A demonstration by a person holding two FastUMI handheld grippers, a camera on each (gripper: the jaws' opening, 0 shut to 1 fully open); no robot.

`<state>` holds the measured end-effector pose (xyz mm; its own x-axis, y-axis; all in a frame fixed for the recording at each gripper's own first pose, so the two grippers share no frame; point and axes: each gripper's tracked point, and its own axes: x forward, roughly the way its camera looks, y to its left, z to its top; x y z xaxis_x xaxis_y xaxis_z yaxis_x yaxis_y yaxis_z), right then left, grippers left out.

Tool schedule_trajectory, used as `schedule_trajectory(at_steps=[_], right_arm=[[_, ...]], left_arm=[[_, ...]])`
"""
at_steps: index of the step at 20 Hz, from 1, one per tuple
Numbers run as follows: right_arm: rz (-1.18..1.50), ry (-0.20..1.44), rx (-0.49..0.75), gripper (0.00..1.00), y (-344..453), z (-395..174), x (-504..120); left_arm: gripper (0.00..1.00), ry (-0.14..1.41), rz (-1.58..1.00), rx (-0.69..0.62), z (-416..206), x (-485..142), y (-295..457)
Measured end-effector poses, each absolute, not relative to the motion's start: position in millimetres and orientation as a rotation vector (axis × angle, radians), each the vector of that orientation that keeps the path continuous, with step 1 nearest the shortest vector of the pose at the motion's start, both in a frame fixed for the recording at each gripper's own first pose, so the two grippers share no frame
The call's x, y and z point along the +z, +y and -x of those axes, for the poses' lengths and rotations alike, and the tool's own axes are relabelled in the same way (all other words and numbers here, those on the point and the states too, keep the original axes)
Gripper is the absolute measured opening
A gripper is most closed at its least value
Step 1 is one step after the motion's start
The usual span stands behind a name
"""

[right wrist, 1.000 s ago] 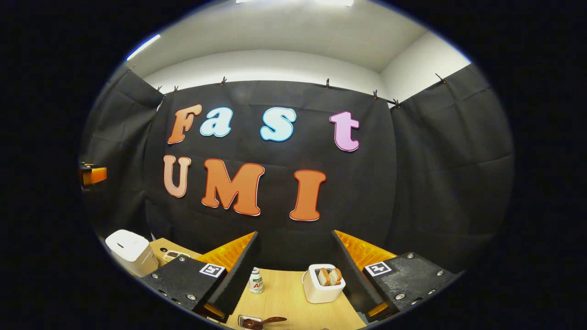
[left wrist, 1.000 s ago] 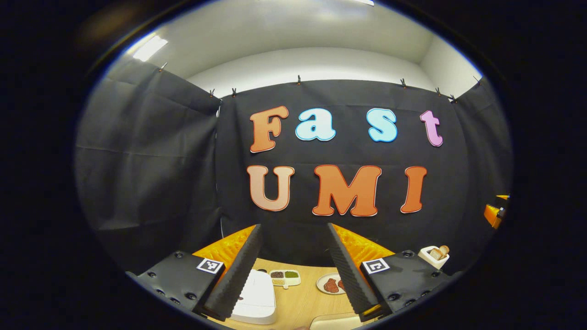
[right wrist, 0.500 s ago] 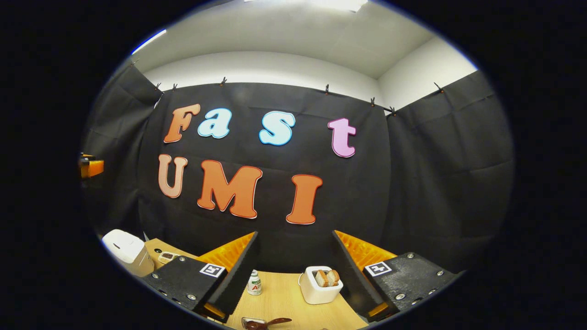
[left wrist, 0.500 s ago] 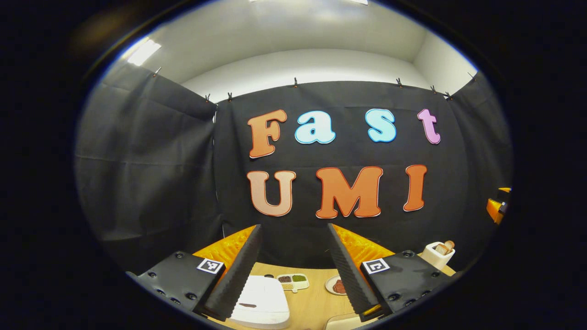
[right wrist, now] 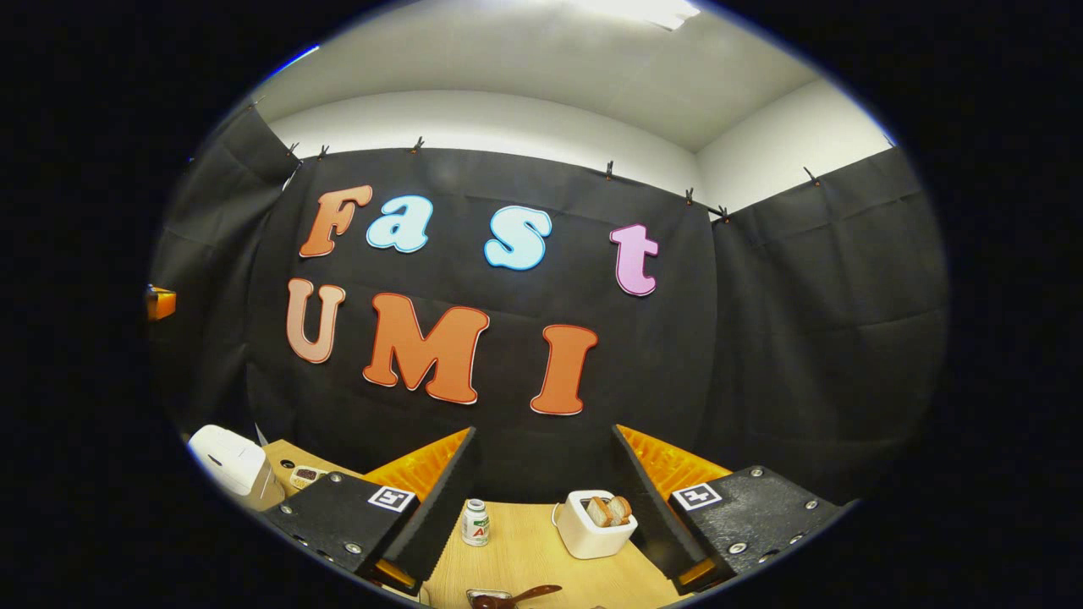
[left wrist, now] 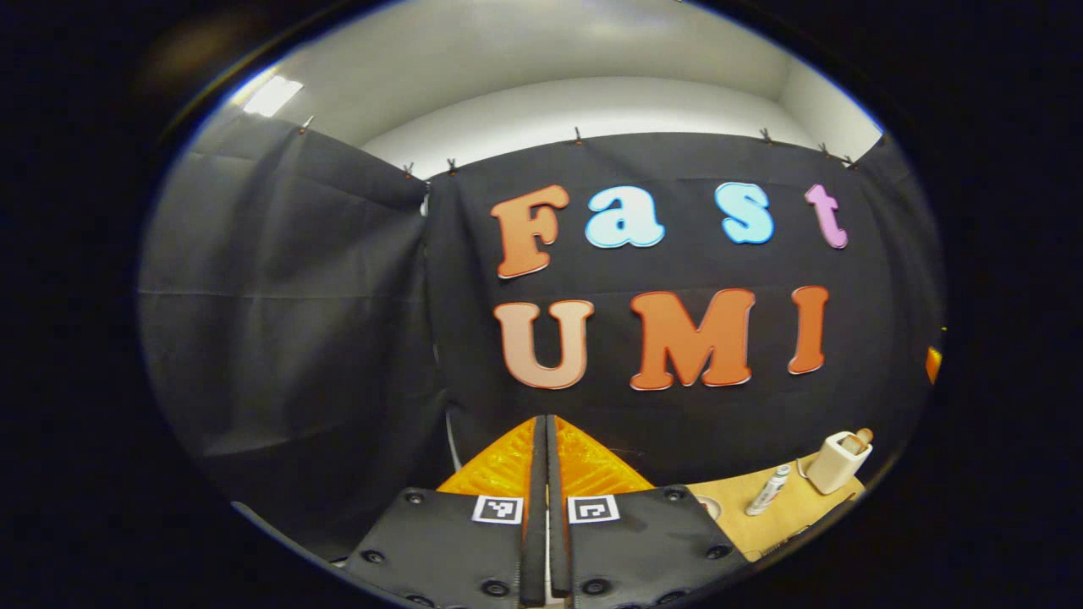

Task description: Close the left gripper, press the button to open the rice cooker; take a wooden spoon from the chopstick holder with the right hand, scoop a spoonful of rice and pour it into the rice cooker, then put the wooden spoon back into the chopstick holder.

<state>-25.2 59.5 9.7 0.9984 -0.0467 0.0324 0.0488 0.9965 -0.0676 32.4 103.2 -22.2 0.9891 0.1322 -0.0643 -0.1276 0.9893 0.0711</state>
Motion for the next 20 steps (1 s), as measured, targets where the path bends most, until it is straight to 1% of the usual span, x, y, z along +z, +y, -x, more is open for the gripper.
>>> schedule_trajectory(at_steps=[1, 2, 3, 6, 7, 9, 10, 11, 12, 13, 15, 16, 20], right_arm=[[0.070, -0.029, -0.055, 0.95, 60, 26, 10], [0.072, -0.028, -0.062, 0.95, 59, 26, 9], [0.074, -0.026, -0.069, 0.95, 59, 27, 8], [0.079, -0.019, -0.093, 0.95, 55, 28, 5], [0.079, -0.013, -0.098, 0.95, 54, 29, 3], [0.081, -0.005, -0.112, 0.95, 53, 33, -1], [0.084, 0.000, -0.121, 0.93, 52, 35, -3], [0.085, 0.006, -0.129, 0.93, 51, 37, -6], [0.085, 0.012, -0.134, 0.95, 51, 39, -8], [0.084, 0.020, -0.142, 0.95, 49, 41, -11], [0.083, 0.036, -0.155, 0.93, 48, 45, -16], [0.086, 0.041, -0.163, 0.95, 47, 48, -19], [0.096, 0.074, -0.199, 0.95, 41, 57, -32]], left_arm=[[0.06, 0.088, -0.039, 0.138, -32, -30, 109], [0.09, 0.119, -0.015, 0.132, -32, -26, 108], [0.05, 0.154, -0.004, 0.123, -40, -47, 111], [0.05, 0.256, 0.025, 0.128, -48, -75, 124], [0.04, 0.300, 0.039, 0.122, -50, -87, 123], [0.05, 0.391, 0.061, 0.114, -53, -112, 127], [0.05, 0.440, 0.071, 0.112, -52, -125, 129], [0.05, 0.484, 0.087, 0.106, -53, -137, 130], [0.05, 0.527, 0.106, 0.105, -53, -149, 130], [0.04, 0.571, 0.125, 0.103, -54, -159, 132], [0.05, 0.661, 0.166, 0.105, -52, -187, 137], [0.05, 0.710, 0.183, 0.107, -49, -194, 140], [0.05, 0.866, 0.261, 0.104, -43, -239, 147]])
